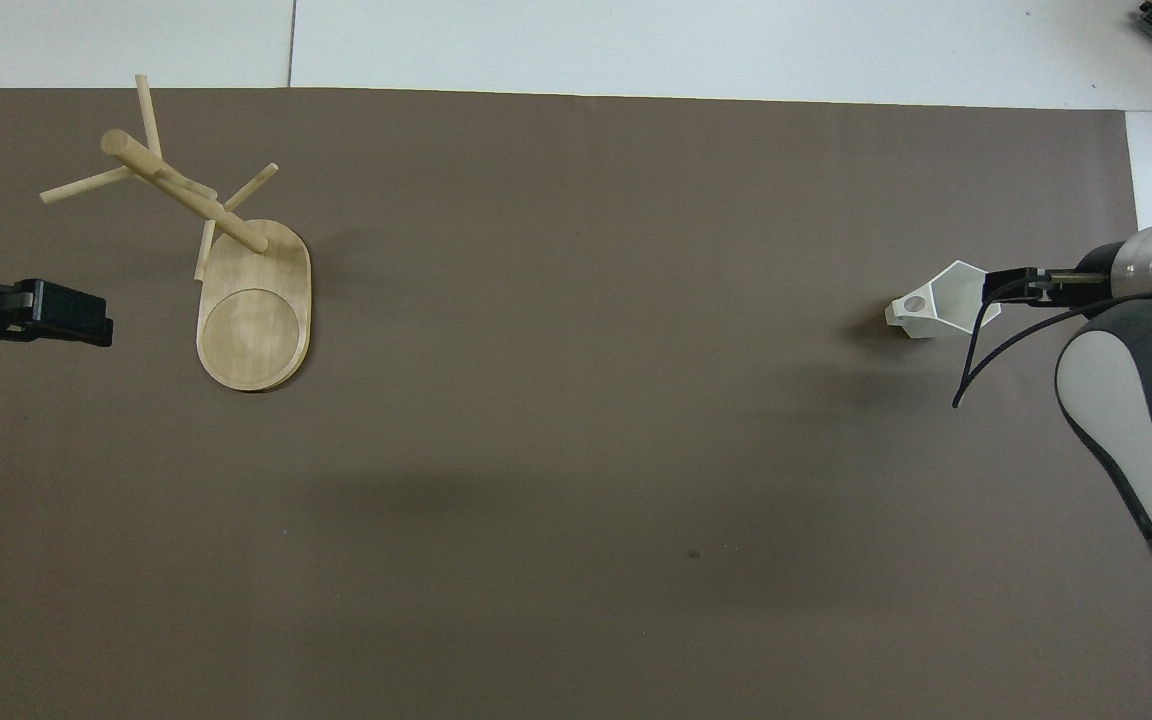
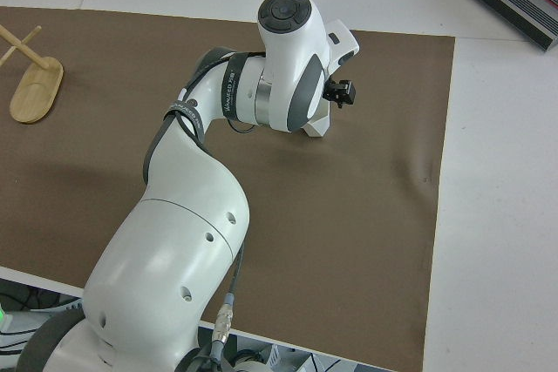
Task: Hang cup on rack
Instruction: 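Reach the right gripper to the white cup and grasp its handle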
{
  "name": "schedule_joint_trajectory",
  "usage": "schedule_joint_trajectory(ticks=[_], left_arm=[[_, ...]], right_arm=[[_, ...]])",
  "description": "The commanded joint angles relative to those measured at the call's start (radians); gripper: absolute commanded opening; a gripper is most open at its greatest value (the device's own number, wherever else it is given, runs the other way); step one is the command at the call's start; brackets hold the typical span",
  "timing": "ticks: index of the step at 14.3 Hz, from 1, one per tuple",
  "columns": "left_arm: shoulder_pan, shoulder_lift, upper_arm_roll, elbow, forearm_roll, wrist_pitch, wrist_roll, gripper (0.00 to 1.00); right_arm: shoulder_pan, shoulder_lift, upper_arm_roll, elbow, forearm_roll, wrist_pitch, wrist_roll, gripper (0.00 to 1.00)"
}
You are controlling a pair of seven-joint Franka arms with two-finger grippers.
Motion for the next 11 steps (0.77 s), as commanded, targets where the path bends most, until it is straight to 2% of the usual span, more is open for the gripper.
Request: schedule_joint_trajectory(ticks=[1, 5, 11], left_arm=[[0.006, -0.027, -0.005, -0.027, 0.017, -0.004, -0.007, 1.0], [0.006, -0.027, -0.005, -0.027, 0.017, -0.004, -0.007, 1.0], [0.006, -0.027, -0.005, -0.027, 0.017, -0.004, -0.007, 1.0]], right_arm=[[-0.004, 0.016, 0.005, -0.013, -0.006, 0.049, 0.013, 1.0], [-0.004, 0.062, 0.005, -0.014, -0.006, 0.095, 0.011, 1.0], [-0.004, 0.089, 0.003, -0.045, -0.007, 0.163, 0.01, 1.0]])
